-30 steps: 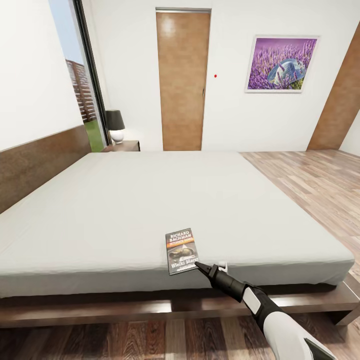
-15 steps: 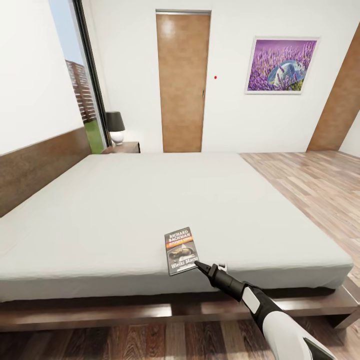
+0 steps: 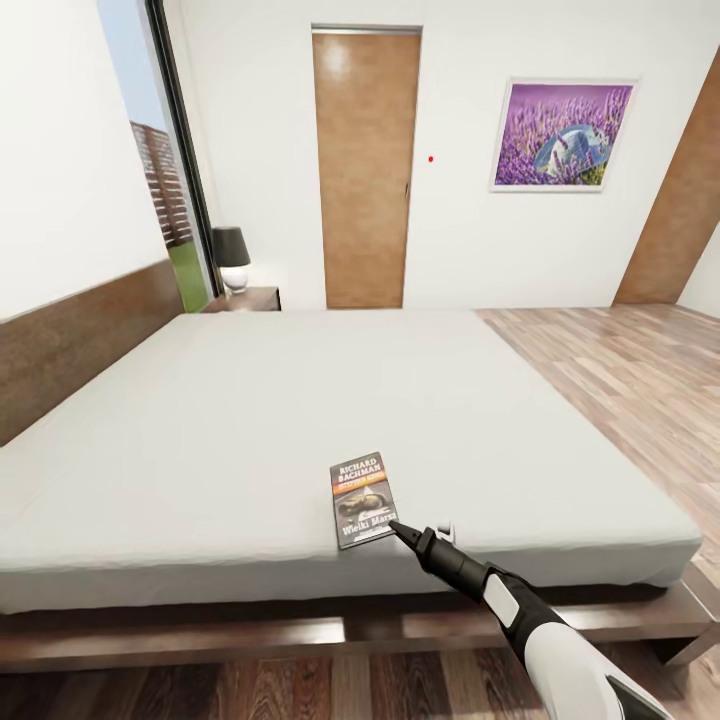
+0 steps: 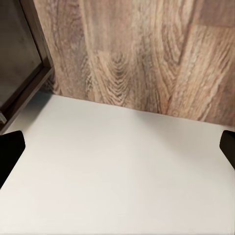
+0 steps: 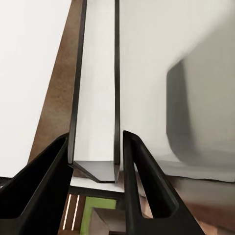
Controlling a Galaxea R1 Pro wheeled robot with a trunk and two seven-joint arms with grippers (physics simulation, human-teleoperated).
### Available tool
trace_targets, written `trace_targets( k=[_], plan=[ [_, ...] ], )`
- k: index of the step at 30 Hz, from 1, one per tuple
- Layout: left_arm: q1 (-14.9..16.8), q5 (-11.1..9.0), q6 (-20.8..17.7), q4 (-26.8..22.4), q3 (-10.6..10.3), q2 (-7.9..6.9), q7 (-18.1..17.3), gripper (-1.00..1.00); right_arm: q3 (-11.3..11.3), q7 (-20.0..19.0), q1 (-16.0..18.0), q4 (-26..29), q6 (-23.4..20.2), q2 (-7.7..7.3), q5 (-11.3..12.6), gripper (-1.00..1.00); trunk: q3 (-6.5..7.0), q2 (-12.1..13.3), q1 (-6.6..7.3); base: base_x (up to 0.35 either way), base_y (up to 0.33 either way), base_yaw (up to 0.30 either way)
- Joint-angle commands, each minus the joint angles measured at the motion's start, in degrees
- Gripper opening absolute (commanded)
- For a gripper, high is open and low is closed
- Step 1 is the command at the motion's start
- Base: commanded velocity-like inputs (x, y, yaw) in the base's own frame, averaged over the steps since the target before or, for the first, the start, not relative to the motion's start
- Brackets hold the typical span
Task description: In the bedroom, move the book from the bed onto either nightstand, and place the two sandals side by side next to the bed.
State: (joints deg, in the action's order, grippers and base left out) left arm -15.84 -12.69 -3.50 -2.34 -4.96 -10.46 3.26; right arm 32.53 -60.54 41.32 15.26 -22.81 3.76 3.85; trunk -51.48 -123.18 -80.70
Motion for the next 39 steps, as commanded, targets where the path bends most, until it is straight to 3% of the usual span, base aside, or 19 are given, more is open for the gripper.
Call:
trace_targets(
  k=[1,39],
  plan=[
    [-0.1,-0.5,-0.4,-0.2,-0.5,-0.01,0.2,1.00,0.0,0.0,0.0,0.0,-0.5,0.01,0.4,-1.00,0.14,0.4,0.23,0.000,0.000,0.000],
    [-0.1,-0.5,-0.4,-0.3,-0.6,0.01,0.2,1.00,-0.1,0.0,0.0,0.1,1.1,0.37,0.4,-1.00,6.97,15.6,8.58,0.000,0.000,0.000]
  ],
)
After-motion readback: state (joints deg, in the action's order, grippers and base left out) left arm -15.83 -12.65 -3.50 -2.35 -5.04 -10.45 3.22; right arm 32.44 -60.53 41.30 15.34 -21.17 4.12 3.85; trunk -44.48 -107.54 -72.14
